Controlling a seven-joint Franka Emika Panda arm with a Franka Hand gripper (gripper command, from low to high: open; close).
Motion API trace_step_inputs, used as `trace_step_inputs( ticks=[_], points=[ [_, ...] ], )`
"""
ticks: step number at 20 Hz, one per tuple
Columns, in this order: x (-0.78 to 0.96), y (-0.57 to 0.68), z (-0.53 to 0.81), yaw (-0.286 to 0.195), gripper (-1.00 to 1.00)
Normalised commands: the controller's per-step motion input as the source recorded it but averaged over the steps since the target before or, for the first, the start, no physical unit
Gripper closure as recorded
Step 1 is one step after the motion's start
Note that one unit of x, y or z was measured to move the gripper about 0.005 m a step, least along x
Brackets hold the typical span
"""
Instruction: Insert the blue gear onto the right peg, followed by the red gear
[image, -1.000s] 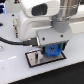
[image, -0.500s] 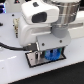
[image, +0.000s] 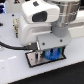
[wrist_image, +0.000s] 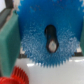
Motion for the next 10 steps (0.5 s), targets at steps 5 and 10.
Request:
trace_step_inputs(
  ticks=[5, 10],
  points=[
    [-0.06, 0.08, 0.27, 0.000, -1.00],
    [-0.52, 0.30, 0.08, 0.000, -1.00]
  ],
)
